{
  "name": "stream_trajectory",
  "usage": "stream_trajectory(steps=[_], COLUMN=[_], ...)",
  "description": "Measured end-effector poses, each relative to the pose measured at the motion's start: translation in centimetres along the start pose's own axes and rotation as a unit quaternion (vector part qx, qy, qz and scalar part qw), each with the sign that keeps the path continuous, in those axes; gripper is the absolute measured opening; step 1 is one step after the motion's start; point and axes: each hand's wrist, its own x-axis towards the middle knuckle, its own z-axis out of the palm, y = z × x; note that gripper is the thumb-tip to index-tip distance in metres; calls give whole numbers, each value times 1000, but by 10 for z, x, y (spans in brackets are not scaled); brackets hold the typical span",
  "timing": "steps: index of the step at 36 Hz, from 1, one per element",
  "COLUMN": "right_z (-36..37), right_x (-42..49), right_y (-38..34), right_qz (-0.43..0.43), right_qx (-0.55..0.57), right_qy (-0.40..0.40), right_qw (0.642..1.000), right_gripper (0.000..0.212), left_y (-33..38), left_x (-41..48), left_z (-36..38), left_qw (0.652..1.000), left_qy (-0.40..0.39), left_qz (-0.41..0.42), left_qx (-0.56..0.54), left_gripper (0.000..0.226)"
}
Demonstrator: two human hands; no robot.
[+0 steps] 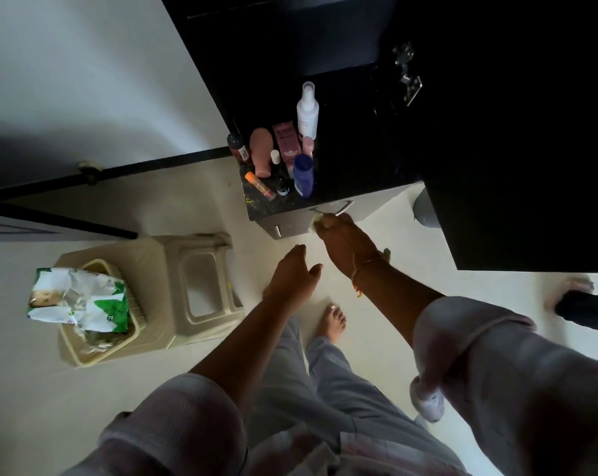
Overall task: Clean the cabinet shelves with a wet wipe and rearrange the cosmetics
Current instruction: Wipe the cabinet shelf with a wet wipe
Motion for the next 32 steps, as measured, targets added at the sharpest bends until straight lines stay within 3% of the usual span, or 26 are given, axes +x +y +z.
stream_trajectory(steps=[4, 6, 10, 13, 20, 25, 27, 30, 32], right_z=[12, 12, 5, -2, -9, 2, 9, 20, 28], right_x=[-18, -21, -21, -13, 12, 30, 35, 40, 43], right_y=[-12, -24, -55, -78, -140, -196, -218, -249, -267], right_qz=[16, 45, 11, -6, -86, -150, -175, -211, -230], right_qx=[143, 212, 272, 293, 306, 243, 214, 155, 116], right_qy=[47, 75, 98, 77, 4, -74, -106, -144, -166], right_qw=[989, 973, 957, 953, 948, 955, 955, 954, 952], right_gripper=[38, 38, 38, 27, 24, 31, 33, 36, 38], left_y=[-2, -4, -11, -21, -58, -119, -153, -205, -237], left_x=[-1, -3, -12, -17, -34, -51, -58, -68, -75], left_z=[-7, -14, -35, -57, -110, -136, -143, -154, -161], left_qw=[988, 965, 834, 769, 697, 645, 651, 695, 695], left_qy=[32, 54, 57, 75, 137, 200, 240, 305, 334], left_qz=[-78, -97, -151, -138, -143, -154, -195, -284, -330], left_qx=[-131, -236, -528, -620, -689, -722, -693, -586, -545], left_gripper=[47, 39, 21, 11, 16, 6, 10, 26, 28])
